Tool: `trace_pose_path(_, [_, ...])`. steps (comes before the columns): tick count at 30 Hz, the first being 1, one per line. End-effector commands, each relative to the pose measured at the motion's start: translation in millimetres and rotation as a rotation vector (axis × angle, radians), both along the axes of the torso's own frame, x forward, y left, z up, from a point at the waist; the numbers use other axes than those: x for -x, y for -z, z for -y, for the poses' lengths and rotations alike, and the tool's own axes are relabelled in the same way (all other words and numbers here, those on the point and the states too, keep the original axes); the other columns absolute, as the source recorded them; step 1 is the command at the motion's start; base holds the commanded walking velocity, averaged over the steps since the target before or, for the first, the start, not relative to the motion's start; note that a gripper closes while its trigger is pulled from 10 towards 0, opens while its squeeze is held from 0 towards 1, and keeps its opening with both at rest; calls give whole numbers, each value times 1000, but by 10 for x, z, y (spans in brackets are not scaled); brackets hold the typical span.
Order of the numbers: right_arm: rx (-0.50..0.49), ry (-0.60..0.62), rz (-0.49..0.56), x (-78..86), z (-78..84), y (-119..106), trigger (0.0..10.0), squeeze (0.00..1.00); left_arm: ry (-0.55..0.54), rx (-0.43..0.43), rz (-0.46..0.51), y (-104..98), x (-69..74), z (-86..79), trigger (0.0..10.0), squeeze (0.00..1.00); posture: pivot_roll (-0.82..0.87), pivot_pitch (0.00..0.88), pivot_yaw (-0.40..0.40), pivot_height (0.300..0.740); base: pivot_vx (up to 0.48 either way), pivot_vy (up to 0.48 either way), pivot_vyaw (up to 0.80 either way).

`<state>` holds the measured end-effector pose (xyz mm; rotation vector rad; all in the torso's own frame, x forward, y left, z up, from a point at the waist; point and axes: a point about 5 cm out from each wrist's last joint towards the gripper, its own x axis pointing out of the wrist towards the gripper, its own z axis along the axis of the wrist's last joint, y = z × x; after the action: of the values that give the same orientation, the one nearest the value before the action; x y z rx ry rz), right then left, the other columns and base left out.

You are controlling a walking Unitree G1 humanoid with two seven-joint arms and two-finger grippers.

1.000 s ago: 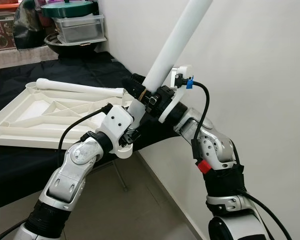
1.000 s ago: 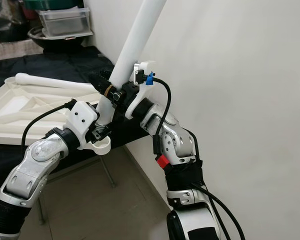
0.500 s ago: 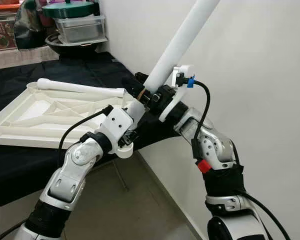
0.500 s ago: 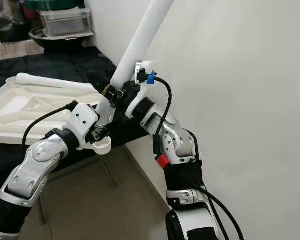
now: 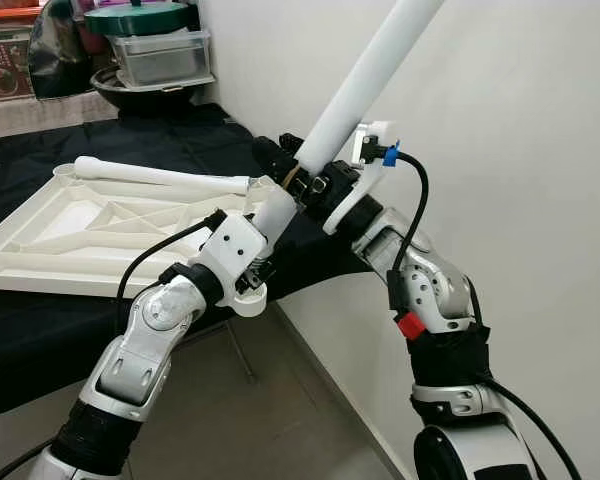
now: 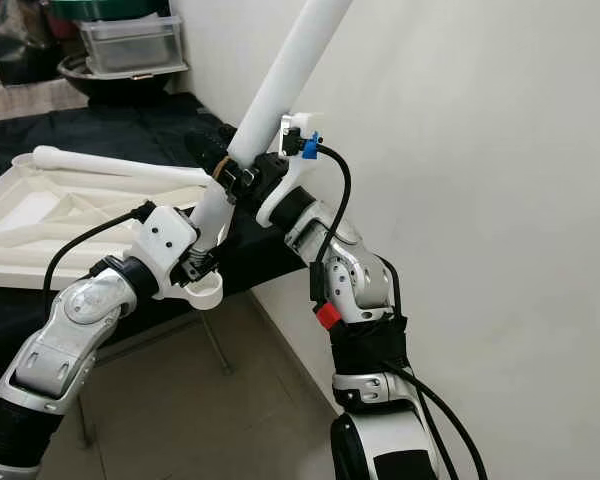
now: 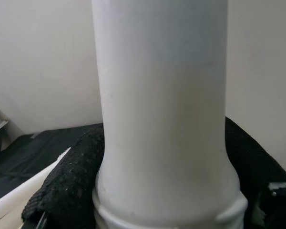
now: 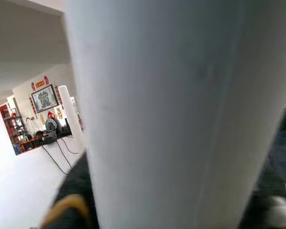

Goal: Building children table

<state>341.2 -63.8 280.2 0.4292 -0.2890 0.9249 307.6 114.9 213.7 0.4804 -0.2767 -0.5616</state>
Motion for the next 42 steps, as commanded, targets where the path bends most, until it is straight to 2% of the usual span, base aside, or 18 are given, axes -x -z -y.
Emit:
trace_pose_path(1, [0,-22,10,17,-55,-21,0,0,29,-20,21,-12,11,37,10000,0,84,4,-40,740,0,0,0])
trace_pose_path(14, [-9,-19,8,11,-73,-22,0,0,28,24,-7,-1,14,47,10000,0,83,8,-40,740,0,0,0])
trace_pose_path(15, [-13,-15,8,8,-69,-27,0,0,18,27,-27,24,7,37,10000,510,83,7,-40,740,0,0,0])
trace_pose_path(16, [-17,-13,7,5,-66,-31,0,0,10,28,-40,42,1,28,10000,510,83,7,-40,740,0,0,0])
trace_pose_path(17, [-19,-9,8,2,-60,-39,0,0,-5,32,-42,53,-5,4,10000,1000,84,9,-41,740,0,0,0])
trace_pose_path(22, [-22,2,14,-12,-37,-61,0,0,-54,39,-36,62,-19,-73,10000,1000,83,8,-40,740,0,0,0])
trace_pose_path(24, [-23,21,20,-31,-13,-78,0,0,-95,-12,-12,71,-27,-135,10000,1000,85,7,-41,740,0,0,0])
trace_pose_path(25, [-22,26,23,-38,-4,-83,0,0,-105,-18,-7,73,-26,-158,10000,0,84,7,-42,740,0,0,0])
trace_pose_path(28, [-17,62,36,-72,35,-101,0,0,-157,-6,17,51,-31,-233,10000,0,84,7,-42,740,0,0,0])
trace_pose_path(29, [-12,155,38,-157,120,-122,0,0,-207,-7,60,15,-24,-306,10000,0,85,6,-42,740,0,0,0])
trace_pose_path(30, [-6,207,35,-204,173,-125,980,0,-223,7,69,4,-15,-332,10000,0,86,5,-43,740,0,0,0])
trace_pose_path(31, [-2,239,34,-232,207,-127,3686,0,-234,16,74,-2,-9,-348,10000,0,86,5,-43,740,0,0,0])
trace_pose_path(32, [19,294,41,-272,257,-119,10000,0,-249,21,73,6,6,-366,10000,0,86,7,-45,740,0,0,0])
trace_pose_path(35, [59,426,43,-348,382,-90,10000,0,-272,51,61,50,69,-366,10000,0,88,9,-47,740,0,0,0])
trace_pose_path(42, [99,431,54,-326,388,-11,10000,0,-270,188,33,97,217,-233,10000,0,87,15,-49,740,0,0,0])
